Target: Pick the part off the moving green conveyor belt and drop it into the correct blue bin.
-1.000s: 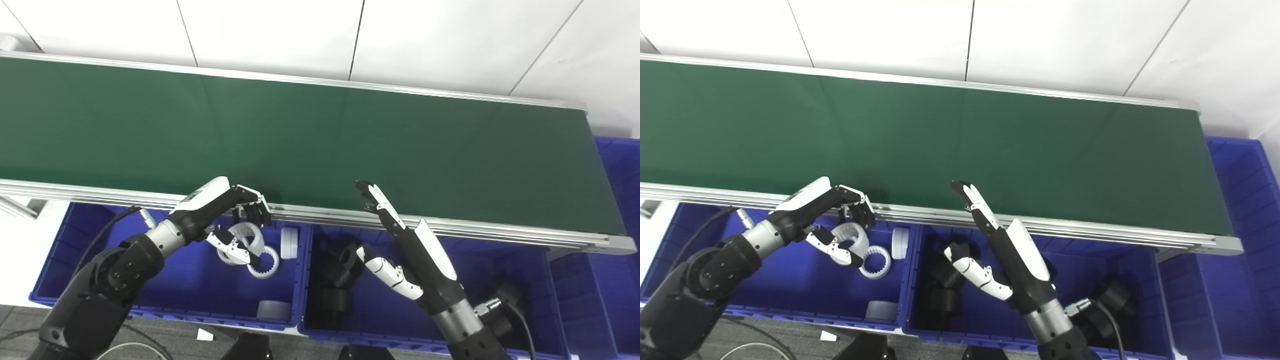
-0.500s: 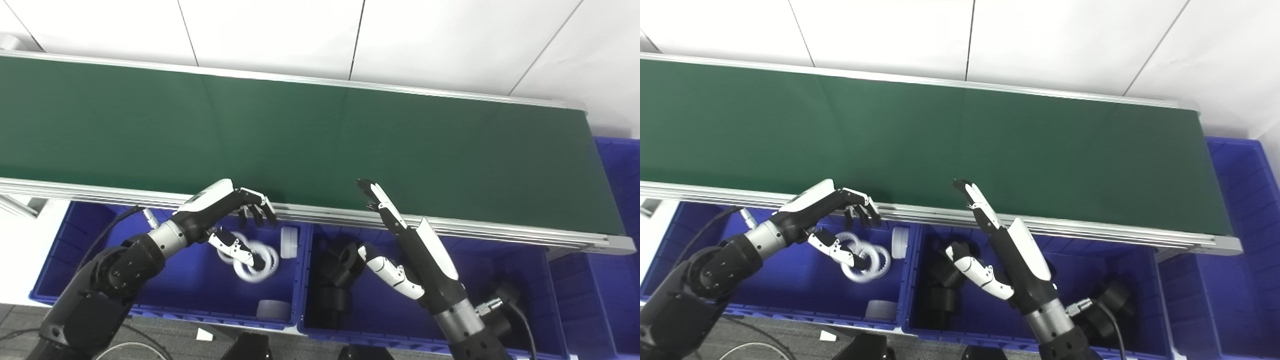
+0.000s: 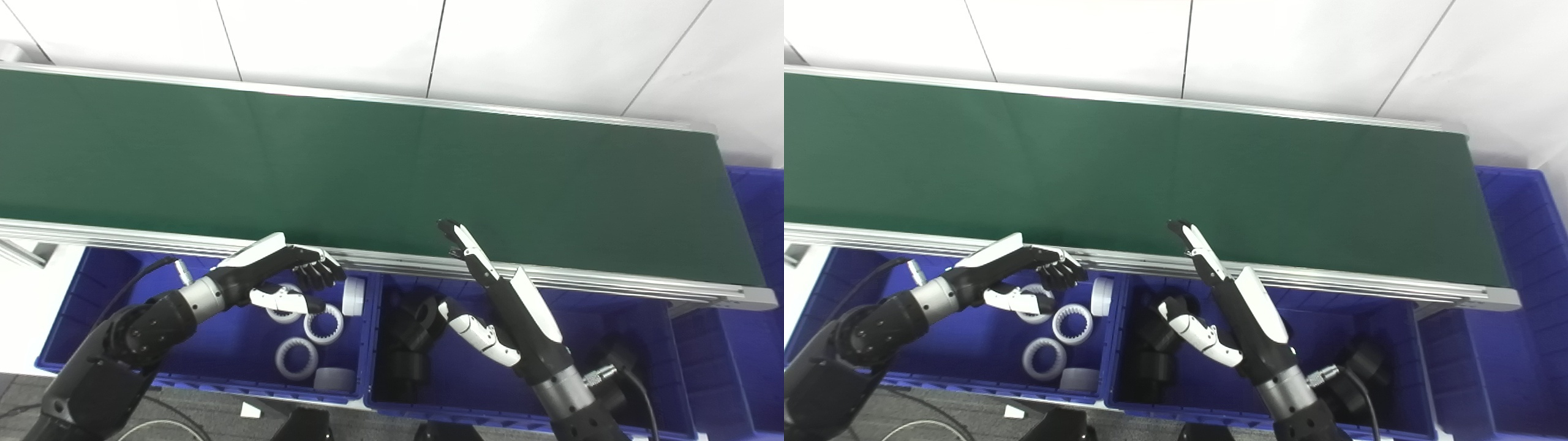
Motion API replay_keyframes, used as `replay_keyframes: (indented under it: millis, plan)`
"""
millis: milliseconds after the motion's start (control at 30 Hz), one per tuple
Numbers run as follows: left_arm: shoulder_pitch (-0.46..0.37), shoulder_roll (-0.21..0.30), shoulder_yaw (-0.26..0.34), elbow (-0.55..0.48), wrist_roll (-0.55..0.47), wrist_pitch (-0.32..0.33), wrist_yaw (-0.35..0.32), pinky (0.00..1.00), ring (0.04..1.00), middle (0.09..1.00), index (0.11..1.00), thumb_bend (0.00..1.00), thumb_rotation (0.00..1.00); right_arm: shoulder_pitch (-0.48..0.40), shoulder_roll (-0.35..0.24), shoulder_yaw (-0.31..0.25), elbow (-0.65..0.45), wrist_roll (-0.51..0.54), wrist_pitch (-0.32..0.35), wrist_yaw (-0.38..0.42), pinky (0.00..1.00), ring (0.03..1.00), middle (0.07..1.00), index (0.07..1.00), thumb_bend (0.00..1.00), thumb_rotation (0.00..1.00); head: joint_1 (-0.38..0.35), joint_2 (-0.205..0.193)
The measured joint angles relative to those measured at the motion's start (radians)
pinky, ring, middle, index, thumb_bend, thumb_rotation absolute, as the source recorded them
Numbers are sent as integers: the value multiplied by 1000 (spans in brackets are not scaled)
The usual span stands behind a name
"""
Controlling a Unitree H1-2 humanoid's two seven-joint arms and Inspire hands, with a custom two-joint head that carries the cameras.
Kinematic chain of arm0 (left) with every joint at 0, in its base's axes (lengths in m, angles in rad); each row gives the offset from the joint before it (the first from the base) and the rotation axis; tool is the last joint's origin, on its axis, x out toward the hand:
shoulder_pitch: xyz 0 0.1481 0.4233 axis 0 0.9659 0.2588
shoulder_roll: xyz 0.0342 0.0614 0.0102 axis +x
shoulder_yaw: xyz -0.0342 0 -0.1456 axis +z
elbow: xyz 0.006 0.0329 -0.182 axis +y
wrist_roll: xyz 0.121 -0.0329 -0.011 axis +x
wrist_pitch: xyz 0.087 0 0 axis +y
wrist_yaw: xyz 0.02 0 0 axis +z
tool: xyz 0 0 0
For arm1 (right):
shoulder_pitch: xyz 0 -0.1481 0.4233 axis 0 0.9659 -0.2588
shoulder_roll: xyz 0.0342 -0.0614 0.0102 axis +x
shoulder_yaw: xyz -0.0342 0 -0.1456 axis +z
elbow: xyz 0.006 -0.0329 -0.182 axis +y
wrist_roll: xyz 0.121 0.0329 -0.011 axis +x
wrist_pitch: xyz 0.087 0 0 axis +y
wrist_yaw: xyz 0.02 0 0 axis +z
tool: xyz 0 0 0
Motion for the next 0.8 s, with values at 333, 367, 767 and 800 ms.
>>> replay_keyframes:
  millis: [333,367,767,800]
  plan:
    - [98,-129,75,54,-205,-106,-78,914,961,987,962,564,813,15,25,43,179,-44,-71,-56,864,945,994,966,422,867,-126,-259]
    - [98,-138,89,62,-206,-106,-84,914,963,988,963,550,819,14,26,48,195,-46,-82,-61,867,945,997,967,429,882,-126,-260]
    - [86,-190,111,30,-179,-109,-98,925,966,988,969,527,795,7,45,50,222,-78,-97,-101,898,967,1000,980,410,943,-108,-220]
    - [86,-190,112,30,-179,-109,-98,926,966,988,969,528,798,9,43,50,219,-80,-97,-103,900,968,1000,981,411,947,-108,-220]
